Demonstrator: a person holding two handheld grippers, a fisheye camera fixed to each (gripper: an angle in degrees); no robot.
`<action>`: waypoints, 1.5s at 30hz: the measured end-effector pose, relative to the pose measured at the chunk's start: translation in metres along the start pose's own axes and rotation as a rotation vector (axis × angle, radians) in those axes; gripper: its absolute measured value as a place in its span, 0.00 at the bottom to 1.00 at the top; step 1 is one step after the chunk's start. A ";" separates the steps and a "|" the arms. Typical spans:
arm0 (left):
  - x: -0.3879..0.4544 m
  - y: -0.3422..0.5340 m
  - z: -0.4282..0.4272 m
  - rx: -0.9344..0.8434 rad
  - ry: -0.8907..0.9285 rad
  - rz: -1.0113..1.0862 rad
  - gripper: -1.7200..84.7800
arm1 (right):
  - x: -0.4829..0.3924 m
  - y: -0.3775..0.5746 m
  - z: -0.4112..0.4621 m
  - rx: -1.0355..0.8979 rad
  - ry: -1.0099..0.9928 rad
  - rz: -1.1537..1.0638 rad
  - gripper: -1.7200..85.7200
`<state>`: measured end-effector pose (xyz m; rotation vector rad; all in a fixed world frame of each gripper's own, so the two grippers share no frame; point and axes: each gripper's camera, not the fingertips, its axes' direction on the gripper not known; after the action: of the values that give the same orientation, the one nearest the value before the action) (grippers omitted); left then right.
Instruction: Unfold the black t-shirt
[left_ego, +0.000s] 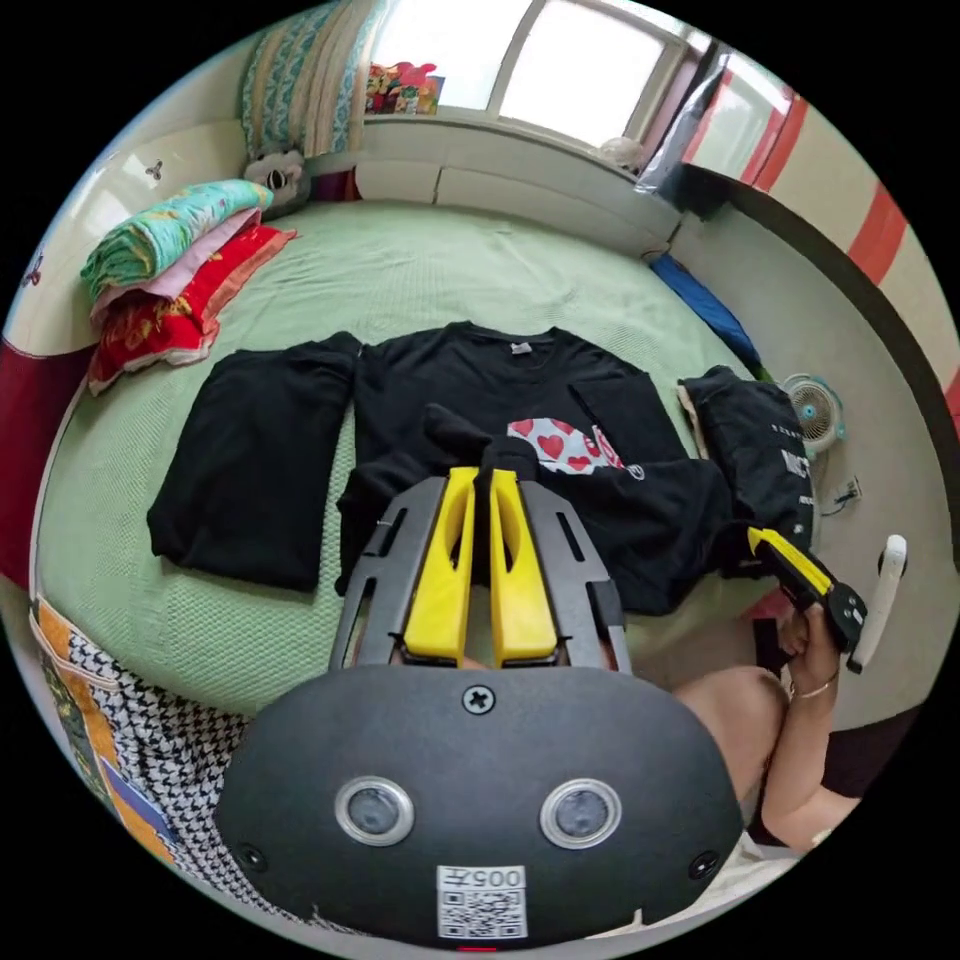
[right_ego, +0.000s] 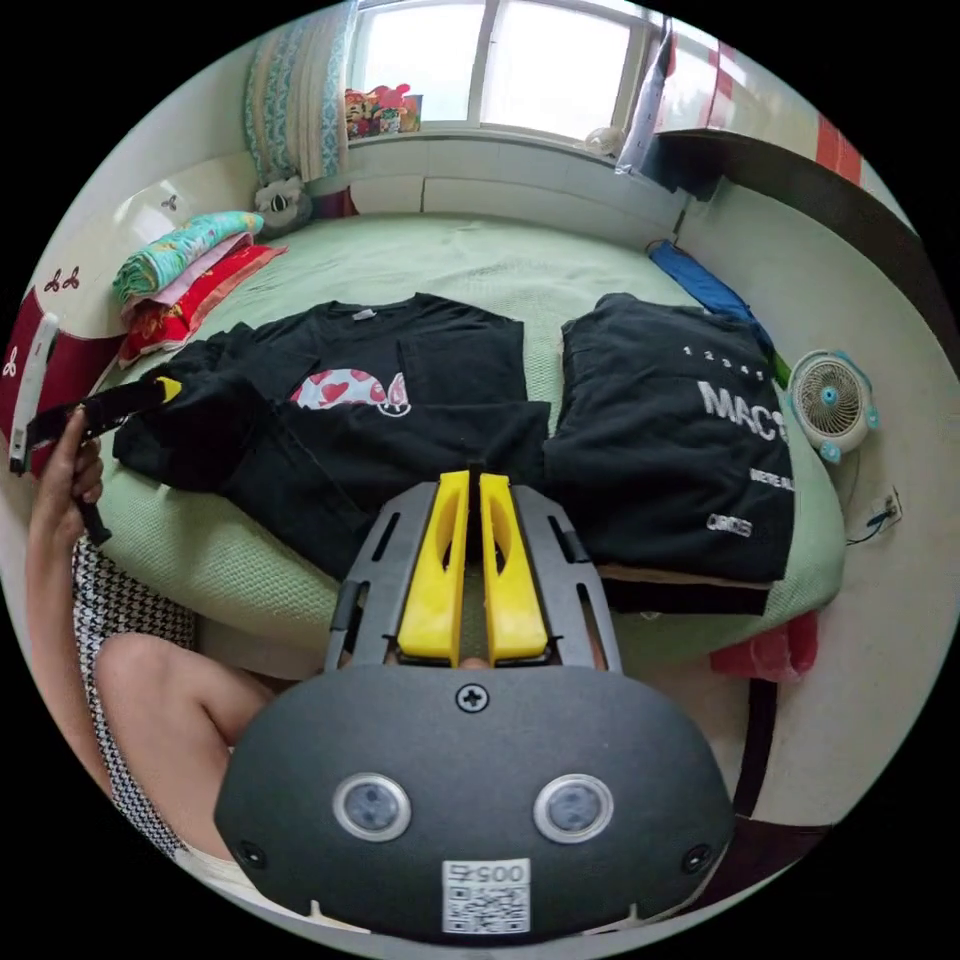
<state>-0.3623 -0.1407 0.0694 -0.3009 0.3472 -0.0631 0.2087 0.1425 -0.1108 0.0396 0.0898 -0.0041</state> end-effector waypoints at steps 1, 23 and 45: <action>0.000 0.011 -0.022 0.027 0.009 0.021 0.04 | 0.005 0.004 -0.011 0.016 -0.026 -0.007 0.01; -0.086 0.276 -0.127 0.029 0.242 0.016 0.03 | 0.208 0.225 -0.139 0.013 -0.392 0.286 0.00; -0.111 0.293 -0.127 -0.019 0.180 0.008 0.01 | 0.211 0.185 -0.082 -0.157 -0.421 0.095 0.04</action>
<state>-0.5074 0.1158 -0.0965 -0.3139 0.5275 -0.0790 0.4123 0.3299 -0.2040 -0.1137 -0.3324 0.0887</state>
